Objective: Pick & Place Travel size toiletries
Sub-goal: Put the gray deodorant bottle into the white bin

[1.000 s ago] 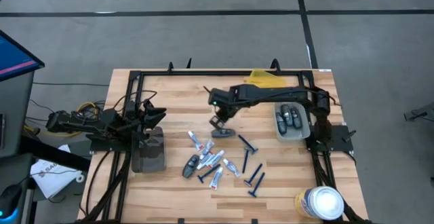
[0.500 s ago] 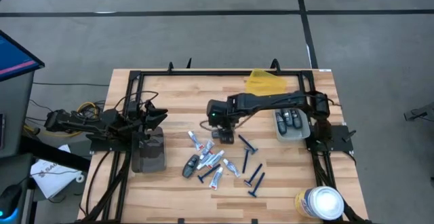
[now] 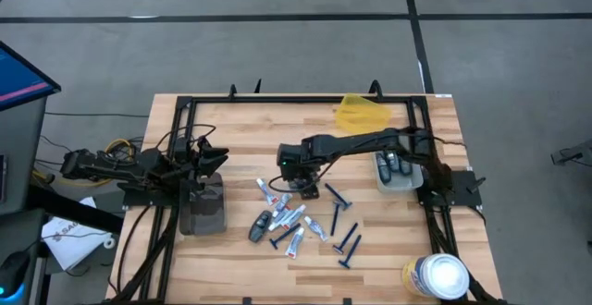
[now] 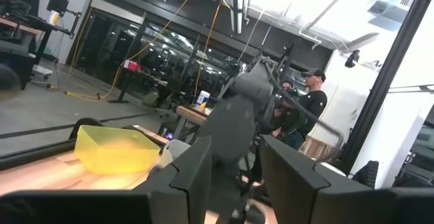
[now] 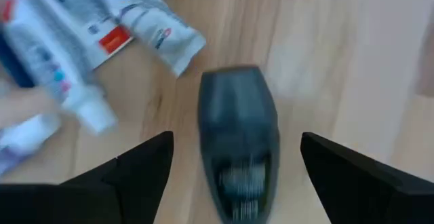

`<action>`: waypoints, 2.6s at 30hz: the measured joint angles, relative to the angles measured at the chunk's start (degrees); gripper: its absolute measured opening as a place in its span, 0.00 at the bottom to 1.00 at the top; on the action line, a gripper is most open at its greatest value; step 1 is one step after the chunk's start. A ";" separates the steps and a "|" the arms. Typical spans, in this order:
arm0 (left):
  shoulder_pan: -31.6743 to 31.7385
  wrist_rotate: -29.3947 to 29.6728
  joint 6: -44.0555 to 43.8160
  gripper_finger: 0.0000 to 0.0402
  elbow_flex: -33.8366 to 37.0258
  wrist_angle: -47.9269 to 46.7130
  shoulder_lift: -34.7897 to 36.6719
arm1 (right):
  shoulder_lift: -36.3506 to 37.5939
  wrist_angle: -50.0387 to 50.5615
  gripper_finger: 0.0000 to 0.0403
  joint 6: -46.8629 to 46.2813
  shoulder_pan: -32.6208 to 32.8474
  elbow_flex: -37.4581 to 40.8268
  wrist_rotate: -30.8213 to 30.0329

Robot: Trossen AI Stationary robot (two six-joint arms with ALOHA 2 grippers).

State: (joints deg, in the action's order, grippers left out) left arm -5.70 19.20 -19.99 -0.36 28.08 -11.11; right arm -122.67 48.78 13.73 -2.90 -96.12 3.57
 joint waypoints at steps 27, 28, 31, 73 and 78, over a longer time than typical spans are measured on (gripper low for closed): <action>-0.02 0.07 0.00 0.30 0.02 0.31 -0.31 | -5.76 4.57 0.49 -8.75 -1.62 -4.76 1.27; 0.00 0.07 0.00 0.30 0.02 0.33 -0.31 | -5.68 5.40 0.49 -8.98 -1.89 -5.77 1.29; 0.00 0.07 0.00 0.30 0.01 0.33 -0.31 | -3.06 9.13 0.49 -9.32 -2.68 -6.82 1.29; 0.00 0.05 0.37 0.30 0.00 0.69 -1.05 | 49.31 23.89 0.49 -25.88 -2.32 48.85 -13.74; 0.00 0.04 0.41 0.30 0.01 0.70 -1.05 | 49.31 23.91 0.49 -25.74 -1.34 49.95 -13.51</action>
State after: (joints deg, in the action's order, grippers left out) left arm -5.70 19.25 -19.58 -0.34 28.77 -12.16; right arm -73.36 72.69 -12.01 -4.24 -46.17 -9.93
